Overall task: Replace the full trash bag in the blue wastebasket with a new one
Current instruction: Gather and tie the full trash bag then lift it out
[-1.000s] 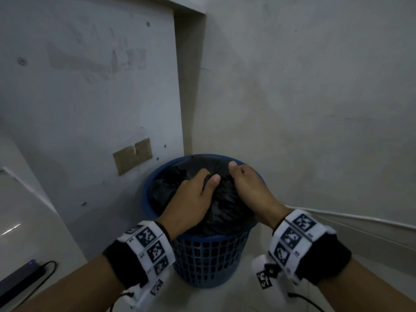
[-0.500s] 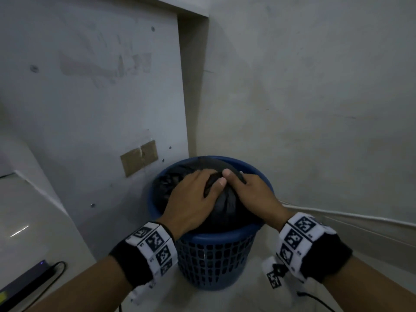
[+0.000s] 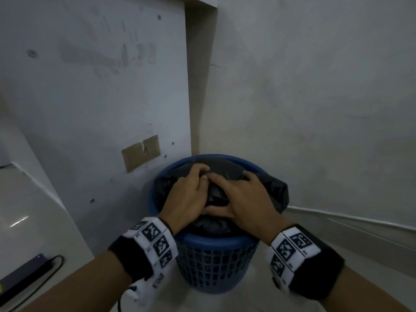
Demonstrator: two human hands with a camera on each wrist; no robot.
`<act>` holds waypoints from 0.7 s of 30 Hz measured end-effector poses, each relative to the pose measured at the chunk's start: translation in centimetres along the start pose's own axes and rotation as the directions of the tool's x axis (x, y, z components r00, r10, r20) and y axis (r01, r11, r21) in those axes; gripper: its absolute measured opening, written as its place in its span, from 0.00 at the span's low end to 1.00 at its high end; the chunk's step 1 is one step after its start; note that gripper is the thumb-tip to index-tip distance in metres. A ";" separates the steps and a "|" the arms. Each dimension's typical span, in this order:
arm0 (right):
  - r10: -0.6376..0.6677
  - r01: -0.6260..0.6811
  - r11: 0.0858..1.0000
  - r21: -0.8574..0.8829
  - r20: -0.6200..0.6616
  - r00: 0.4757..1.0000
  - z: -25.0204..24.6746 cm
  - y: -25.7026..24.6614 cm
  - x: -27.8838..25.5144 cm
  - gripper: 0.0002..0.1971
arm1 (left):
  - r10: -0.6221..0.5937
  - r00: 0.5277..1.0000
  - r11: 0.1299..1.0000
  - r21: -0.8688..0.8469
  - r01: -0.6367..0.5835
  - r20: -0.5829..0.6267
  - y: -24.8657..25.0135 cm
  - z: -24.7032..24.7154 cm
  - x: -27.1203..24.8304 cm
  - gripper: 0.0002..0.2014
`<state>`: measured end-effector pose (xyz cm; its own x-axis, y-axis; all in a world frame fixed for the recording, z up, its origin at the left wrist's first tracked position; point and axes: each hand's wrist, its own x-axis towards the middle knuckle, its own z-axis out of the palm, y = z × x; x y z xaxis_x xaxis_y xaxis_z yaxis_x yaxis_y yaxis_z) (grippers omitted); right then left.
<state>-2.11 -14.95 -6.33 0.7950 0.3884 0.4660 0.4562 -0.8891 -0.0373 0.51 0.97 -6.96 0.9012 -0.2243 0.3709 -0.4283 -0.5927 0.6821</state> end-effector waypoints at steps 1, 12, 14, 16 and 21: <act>-0.012 0.012 1.000 -0.015 0.010 1.000 0.0 -0.1 0.3 0.42 | 0.051 0.998 0.995 0.090 -0.047 -0.036 -0.2 -0.3 -0.4 0.14; 0.208 -0.215 0.976 0.018 0.183 0.961 -1.1 -0.7 0.8 0.35 | -0.455 0.889 0.846 -0.342 0.410 -0.060 -4.4 -3.5 -2.2 0.37; 0.217 -0.223 0.975 0.006 0.201 0.955 -1.0 -1.0 0.9 0.36 | -0.567 0.814 0.671 -0.503 0.545 0.126 -4.2 -3.8 -2.4 0.27; 0.236 -0.235 0.971 -0.039 0.281 0.930 -1.0 -1.2 1.1 0.40 | -0.626 0.726 0.540 -0.514 0.666 0.283 -4.2 -4.3 -2.5 0.29; 0.307 -0.248 0.950 -0.187 0.447 0.840 -0.9 -1.4 2.1 0.55 | -0.567 0.558 0.304 -0.476 0.825 0.605 -4.6 -6.4 -1.6 0.29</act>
<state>-1.43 -13.12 -4.46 0.9868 0.1612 -0.0156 0.1615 -0.9868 0.0142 0.65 9.07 -6.66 0.7866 -0.2574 -0.5613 0.5816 0.0035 0.8135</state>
